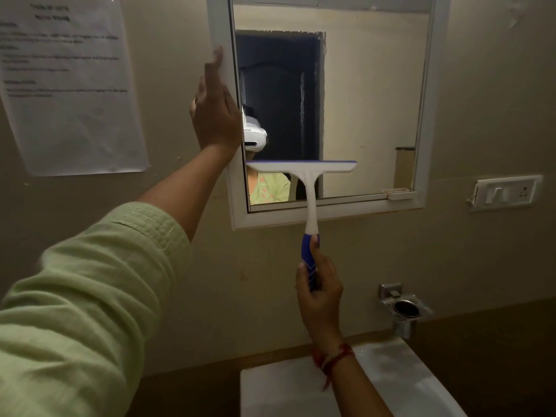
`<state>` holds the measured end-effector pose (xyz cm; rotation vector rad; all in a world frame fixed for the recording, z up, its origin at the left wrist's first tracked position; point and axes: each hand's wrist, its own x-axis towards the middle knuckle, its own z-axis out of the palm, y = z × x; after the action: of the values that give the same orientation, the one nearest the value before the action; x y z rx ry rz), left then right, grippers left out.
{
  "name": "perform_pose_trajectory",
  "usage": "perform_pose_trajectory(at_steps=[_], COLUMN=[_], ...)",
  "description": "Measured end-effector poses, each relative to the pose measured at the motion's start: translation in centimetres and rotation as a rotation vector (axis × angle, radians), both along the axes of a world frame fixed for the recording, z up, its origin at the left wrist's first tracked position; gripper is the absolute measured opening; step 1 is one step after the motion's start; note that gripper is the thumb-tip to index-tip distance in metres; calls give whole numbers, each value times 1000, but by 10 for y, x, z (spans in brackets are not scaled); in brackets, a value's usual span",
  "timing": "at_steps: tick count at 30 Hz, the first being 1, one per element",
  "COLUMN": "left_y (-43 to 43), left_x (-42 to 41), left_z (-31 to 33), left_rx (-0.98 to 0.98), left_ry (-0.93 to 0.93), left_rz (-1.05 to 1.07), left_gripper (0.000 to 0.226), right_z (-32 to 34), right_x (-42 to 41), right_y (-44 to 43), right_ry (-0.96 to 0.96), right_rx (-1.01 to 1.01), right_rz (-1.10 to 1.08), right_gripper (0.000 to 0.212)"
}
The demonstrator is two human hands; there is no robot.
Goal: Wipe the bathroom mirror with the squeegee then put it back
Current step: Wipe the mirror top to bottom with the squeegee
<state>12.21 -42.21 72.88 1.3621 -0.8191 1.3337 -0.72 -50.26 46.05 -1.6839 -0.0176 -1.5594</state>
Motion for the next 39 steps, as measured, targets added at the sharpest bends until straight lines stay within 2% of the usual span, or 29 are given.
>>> perform_pose_trajectory(at_steps=[6,13,18,24,28,33,36,39], left_y=[0,1,1,2,1,1,2,1], left_x=[0,-1,-4,-5,0,3,1,1], left_z=[0,0,1,0,2,1,3,2], left_rx=[8,8,3,11,12,16,15,13], left_ry=[1,8,21,32,16,-5,-3,6], left_rz=[-11,-18,-23,-30,-38,-47,-47,-38], left_gripper=[41,42,43,42,42,42,40,41], right_z=[-54,-19,-32,-33,15,123,180,223], right_x=[-10,-5,-9,-18,-30,-55,-61,-61], right_y=[4,-1,2,8,-1,-33,-53,-70], right_ry=[103,62,20,0,-146,-349,-362,-281], right_rx=[-30,-34,-33,-23,23,-67,-83,-118], right_rz=[-40,-47,-59,-83,-103,-150,-187,-210], right_gripper=[65,54,62,55,56,49,43,42])
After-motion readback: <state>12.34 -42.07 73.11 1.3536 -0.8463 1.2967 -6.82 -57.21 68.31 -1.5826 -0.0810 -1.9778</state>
